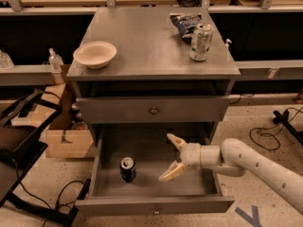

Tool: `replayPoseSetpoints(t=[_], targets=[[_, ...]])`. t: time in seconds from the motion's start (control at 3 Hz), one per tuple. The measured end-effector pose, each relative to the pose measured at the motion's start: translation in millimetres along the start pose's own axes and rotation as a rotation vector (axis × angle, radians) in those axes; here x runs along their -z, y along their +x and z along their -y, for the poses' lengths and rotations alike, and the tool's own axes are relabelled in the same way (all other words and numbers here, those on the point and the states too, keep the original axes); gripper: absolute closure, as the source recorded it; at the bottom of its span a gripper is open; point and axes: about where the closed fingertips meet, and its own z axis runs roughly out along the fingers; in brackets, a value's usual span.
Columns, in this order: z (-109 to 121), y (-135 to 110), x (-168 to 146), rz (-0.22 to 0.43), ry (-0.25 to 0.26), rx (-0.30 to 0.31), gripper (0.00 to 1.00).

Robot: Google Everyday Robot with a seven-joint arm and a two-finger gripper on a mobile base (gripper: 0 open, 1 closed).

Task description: Pick pepsi can from middle drawer and place on counter

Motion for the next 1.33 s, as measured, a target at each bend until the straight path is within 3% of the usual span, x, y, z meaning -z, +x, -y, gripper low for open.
replayPoseSetpoints(t=[0.33,0.67,1.0,1.33], targets=[[3.8,12.5,-32.8,0.005,-0.021,0.014,0.00],[17.3,37.2,-87.1,-0.012,-0.066,0.051,0.00],[25.8,53.5,-119.7,-0.048,-0.081,0.075,0.00],[17.3,70.3,-158.6,-0.088,-0.115,0.113,0.00]])
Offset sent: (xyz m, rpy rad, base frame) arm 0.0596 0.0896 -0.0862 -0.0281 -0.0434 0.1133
